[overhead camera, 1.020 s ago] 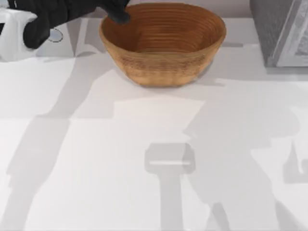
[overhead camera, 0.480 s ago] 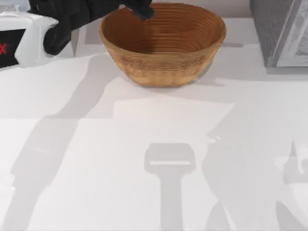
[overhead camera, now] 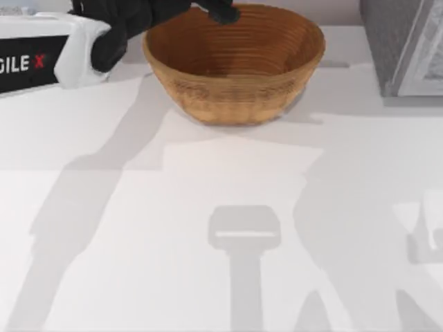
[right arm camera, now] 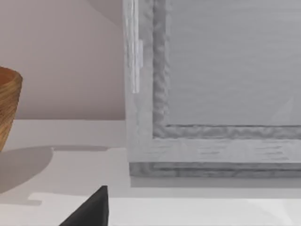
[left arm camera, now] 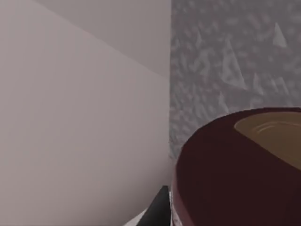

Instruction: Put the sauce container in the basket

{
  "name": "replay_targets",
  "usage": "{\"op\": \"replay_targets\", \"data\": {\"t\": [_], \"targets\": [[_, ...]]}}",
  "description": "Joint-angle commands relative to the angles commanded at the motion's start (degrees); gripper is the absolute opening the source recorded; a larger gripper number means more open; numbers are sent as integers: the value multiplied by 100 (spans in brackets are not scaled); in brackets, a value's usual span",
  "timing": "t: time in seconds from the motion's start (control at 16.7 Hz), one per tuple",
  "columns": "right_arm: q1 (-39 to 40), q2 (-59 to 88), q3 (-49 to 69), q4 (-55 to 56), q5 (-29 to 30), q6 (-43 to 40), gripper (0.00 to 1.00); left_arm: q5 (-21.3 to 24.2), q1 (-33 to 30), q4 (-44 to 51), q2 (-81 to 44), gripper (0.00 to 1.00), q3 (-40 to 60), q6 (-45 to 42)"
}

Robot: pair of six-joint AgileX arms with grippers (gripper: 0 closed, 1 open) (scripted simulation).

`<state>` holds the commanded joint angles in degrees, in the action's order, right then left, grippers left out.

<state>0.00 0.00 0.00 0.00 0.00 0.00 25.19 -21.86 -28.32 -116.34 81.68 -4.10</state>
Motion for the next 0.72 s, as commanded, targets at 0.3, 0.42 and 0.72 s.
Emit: {"op": "replay_targets", "data": {"t": [0.3, 0.42, 0.72], "targets": [[0, 0, 0, 0, 0, 0, 100, -120, -160, -28, -548, 0, 511, 16], [0, 0, 0, 0, 0, 0, 100, -128, -164, -30, -564, 0, 527, 18], [0, 0, 0, 0, 0, 0, 100, -128, -164, -30, -564, 23, 527, 18]]}}
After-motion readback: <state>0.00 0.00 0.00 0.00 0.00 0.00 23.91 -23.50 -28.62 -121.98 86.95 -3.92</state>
